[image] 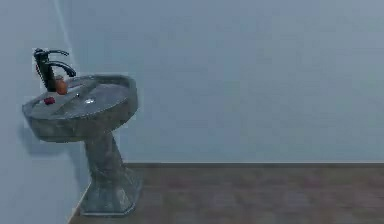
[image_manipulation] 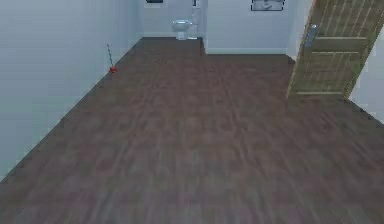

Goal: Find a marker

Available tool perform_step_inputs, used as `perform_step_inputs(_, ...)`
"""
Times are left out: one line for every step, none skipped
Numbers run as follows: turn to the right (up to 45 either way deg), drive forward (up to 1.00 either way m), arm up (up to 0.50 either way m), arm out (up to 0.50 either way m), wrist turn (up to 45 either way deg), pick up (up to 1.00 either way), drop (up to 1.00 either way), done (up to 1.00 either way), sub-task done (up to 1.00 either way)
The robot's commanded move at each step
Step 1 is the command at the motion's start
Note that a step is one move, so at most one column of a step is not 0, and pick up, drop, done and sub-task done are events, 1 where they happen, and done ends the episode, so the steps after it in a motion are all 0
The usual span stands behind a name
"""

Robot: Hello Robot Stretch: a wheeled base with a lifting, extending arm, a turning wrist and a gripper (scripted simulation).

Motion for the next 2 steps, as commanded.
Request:
perform_step_inputs(45.0, 0.00, 0.00, 0.00, 0.0, 0.00, 0.00, 0.00, 0.00)
perform_step_inputs(45.0, 0.00, 0.00, 0.00, 0.0, 0.00, 0.00, 0.00, 0.00)
